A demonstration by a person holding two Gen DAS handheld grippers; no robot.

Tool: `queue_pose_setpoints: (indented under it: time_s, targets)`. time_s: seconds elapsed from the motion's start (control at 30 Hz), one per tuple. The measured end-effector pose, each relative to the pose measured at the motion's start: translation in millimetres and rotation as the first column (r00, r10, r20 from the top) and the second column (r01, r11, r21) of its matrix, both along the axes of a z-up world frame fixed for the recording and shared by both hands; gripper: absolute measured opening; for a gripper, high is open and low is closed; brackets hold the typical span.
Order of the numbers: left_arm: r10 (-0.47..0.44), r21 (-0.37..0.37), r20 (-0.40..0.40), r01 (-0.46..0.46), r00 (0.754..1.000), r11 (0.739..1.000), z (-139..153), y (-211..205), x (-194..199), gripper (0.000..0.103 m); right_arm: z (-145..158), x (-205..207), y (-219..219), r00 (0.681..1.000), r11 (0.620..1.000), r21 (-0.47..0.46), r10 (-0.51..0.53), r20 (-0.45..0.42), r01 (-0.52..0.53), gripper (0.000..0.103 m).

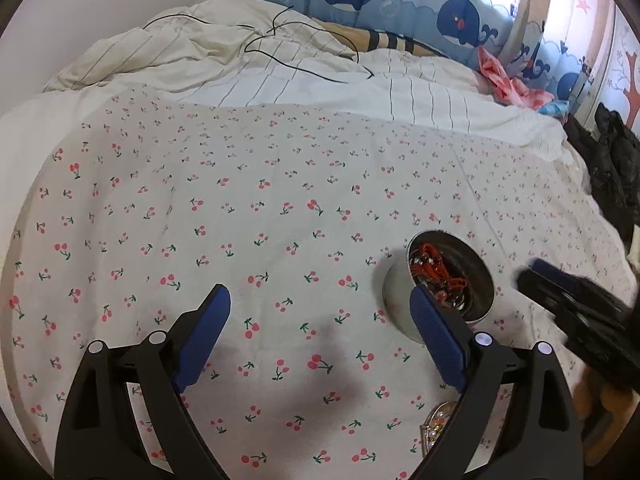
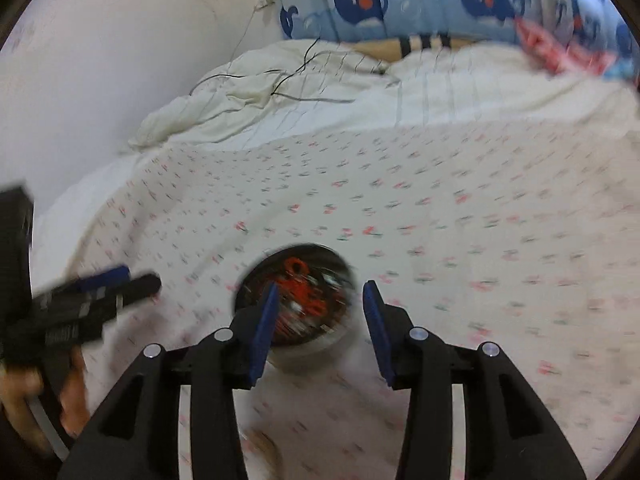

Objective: Organize jewelry
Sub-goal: 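Move the right gripper to the dish and grasp the silver wire bangle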

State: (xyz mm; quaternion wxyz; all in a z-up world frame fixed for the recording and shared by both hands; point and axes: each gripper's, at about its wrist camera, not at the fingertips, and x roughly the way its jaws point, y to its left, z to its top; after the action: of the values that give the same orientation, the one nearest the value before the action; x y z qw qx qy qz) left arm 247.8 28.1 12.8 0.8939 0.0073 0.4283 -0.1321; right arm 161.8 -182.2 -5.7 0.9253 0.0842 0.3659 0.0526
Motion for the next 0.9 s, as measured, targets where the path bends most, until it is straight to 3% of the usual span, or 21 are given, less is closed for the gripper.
queue_pose_setpoints:
  time_s: [0.17,0.3,0.53,0.9]
  targets:
    - [-0.033,0.05,-0.002,0.033,0.999,0.998,-7,-12,-3,0.087,-19,-37,-12,1.0,1.0,0.007,-0.022,0.003,0.022,0.053]
    - [-0.053,0.106,0.016,0.051,0.998,0.993,-12,-23,-9,0.087,-31,-29,-16,0.999,0.997,0.071,-0.019,-0.042,0.022,0.053]
    - [-0.076,0.166,0.052,0.066,0.996,0.984,-11,-34,-16,0.087,-20,-35,4,0.999,0.999,-0.01,0.032,-0.008,-0.032,0.054]
    - [-0.071,0.206,0.081,0.053,0.994,0.977,-10,-36,-18,0.087,-24,-35,12,0.998,0.997,-0.032,0.062,-0.023,-0.063,0.057]
